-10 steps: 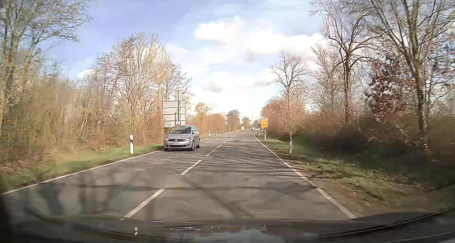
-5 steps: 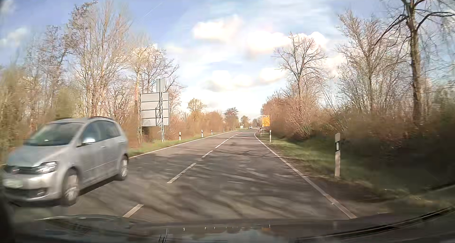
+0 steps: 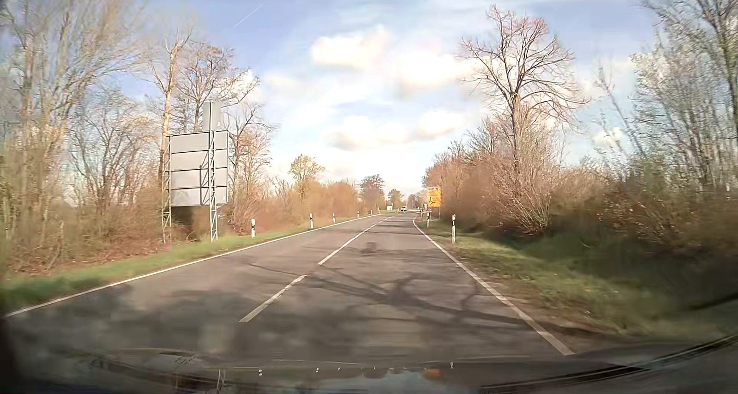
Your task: Follow the waypoints while adhering to traffic rules and regulations
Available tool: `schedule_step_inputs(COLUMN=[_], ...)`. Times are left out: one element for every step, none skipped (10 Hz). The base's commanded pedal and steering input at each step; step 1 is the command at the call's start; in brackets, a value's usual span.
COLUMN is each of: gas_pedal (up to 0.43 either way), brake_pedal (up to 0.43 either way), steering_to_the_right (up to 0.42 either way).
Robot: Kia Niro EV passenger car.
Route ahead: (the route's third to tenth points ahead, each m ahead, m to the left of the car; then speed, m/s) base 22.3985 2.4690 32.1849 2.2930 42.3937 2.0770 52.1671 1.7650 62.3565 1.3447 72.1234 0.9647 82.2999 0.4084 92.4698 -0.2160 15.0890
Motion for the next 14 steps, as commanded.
schedule_step_inputs(gas_pedal=[0.138, 0.138, 0.138, 0.13, 0.13, 0.13, 0.13, 0.13, 0.13, 0.13, 0.118, 0.118, 0.118, 0.118], brake_pedal=[0.0, 0.0, 0.0, 0.0, 0.0, 0.0, 0.0, 0.0, 0.0, 0.0, 0.0, 0.0, 0.0, 0.0], steering_to_the_right=[0.0, 0.0, 0.0, 0.0, 0.0, 0.0, 0.0, 0.0, 0.0, 0.0, 0.0, 0.0, 0.0, 0.0])
